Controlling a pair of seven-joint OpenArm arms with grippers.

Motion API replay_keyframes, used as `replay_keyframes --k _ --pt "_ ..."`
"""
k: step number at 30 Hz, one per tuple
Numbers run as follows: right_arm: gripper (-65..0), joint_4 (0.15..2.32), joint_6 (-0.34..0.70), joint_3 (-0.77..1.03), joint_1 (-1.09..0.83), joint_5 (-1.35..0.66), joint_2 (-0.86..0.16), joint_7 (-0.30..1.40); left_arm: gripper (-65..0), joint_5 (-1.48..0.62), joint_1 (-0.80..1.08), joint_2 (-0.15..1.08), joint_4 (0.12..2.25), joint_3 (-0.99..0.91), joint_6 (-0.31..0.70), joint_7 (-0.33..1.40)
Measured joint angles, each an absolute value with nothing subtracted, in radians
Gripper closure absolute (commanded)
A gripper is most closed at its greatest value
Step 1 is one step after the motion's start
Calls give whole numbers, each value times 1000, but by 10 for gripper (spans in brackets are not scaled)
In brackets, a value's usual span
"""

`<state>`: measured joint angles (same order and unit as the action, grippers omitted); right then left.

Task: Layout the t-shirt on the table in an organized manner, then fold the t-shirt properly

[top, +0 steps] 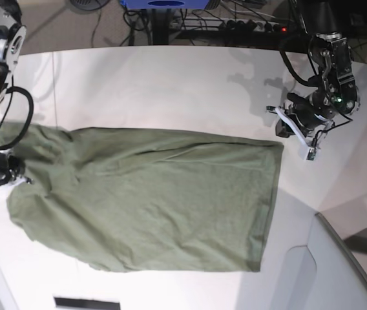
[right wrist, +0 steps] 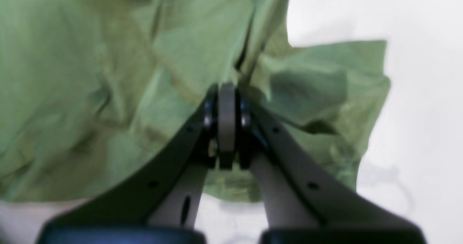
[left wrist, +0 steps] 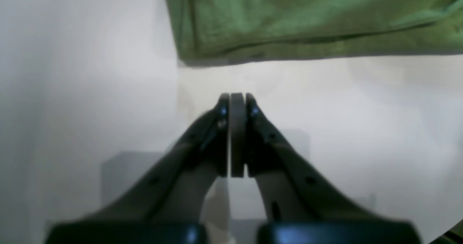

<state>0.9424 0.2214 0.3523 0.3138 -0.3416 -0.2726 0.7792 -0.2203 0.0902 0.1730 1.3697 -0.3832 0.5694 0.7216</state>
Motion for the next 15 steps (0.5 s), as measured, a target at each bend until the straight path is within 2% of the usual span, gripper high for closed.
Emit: replay_keyframes --k 4,5,7,9,11,12,15 --pt "-6 822 224 350 368 -352 -286 715 0 -224 92 183 1370 -383 569 722" --pt "-26 794 224 350 381 -351 -292 701 0 -224 92 183 1370 -383 569 722" --pt "-104 747 218 350 402 -345 -298 673 0 -224 91 184 1370 -383 569 722" --pt "-216 742 216 350 401 -344 -296 641 0 -225 91 183 1370 -382 569 722" --pt "-299 742 217 350 395 -344 -295 595 0 -224 90 183 1370 -383 569 722" --pt "-314 742 216 350 393 -344 -294 580 0 -224 90 184 1370 -383 569 722" --pt "-297 752 216 350 388 -345 -299 572 0 -225 89 184 1370 -382 569 722"
